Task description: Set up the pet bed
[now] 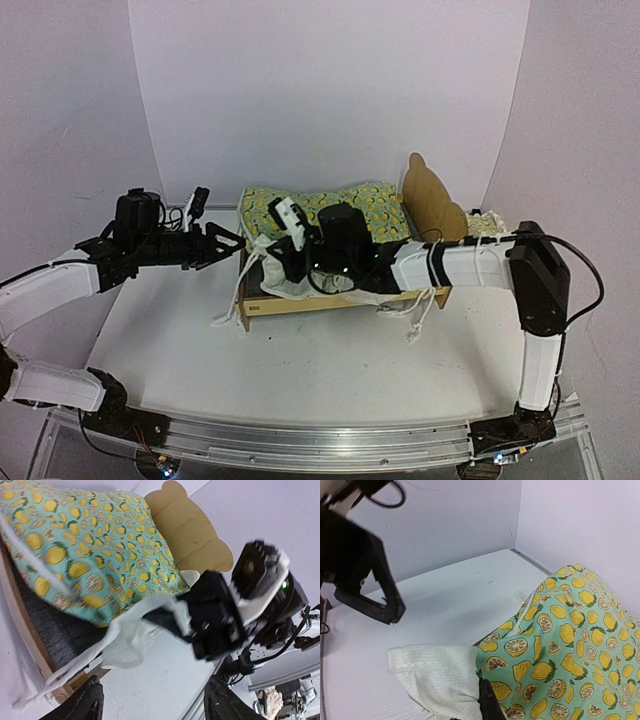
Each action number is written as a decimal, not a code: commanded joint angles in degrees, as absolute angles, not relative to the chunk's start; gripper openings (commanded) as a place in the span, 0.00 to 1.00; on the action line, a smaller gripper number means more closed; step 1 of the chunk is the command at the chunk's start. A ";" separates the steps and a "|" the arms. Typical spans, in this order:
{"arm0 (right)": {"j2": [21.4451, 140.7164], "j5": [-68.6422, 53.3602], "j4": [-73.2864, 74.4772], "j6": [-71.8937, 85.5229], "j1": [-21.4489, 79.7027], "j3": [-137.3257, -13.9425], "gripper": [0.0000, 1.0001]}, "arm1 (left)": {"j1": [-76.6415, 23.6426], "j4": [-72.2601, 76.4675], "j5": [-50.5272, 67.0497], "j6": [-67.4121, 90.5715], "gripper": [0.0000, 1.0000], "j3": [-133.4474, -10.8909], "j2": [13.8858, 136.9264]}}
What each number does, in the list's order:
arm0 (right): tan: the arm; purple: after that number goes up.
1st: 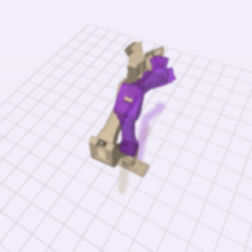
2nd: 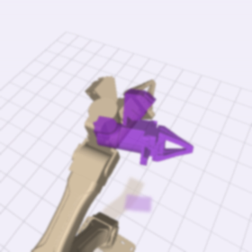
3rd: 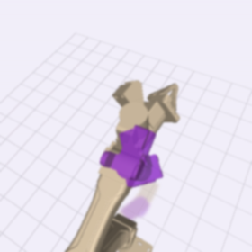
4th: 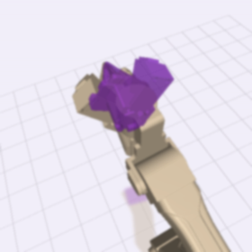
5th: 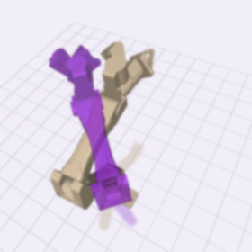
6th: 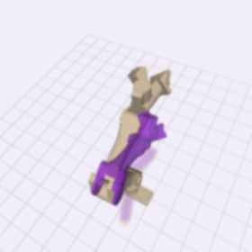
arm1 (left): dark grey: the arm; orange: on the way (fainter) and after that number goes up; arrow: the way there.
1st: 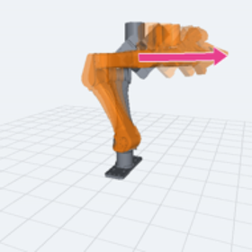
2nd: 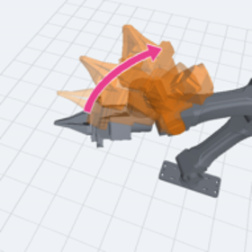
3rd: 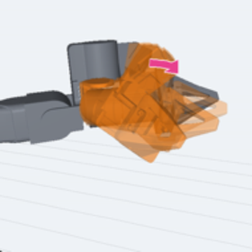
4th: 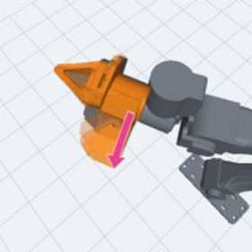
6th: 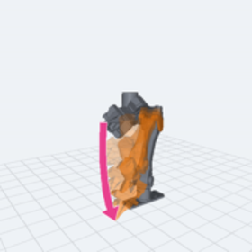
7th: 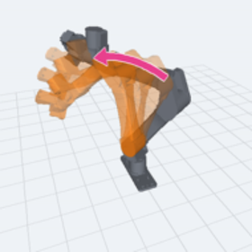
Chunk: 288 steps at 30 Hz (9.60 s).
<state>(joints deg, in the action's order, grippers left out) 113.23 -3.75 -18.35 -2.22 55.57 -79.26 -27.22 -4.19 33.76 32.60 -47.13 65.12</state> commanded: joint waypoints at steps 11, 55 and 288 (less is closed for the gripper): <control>110.26 -35.59 -8.79 11.15 45.70 -87.08 0.00 | -27.42 13.35 24.67 33.96 0.61 -30.63 69.66; 109.05 -40.14 -5.76 10.98 43.27 -90.76 0.00 | -40.43 -18.04 18.91 10.36 0.00 -61.93 77.79; 123.84 -29.72 7.25 2.74 53.88 -99.17 0.00 | -32.81 -2.47 9.90 41.78 0.86 -38.53 67.86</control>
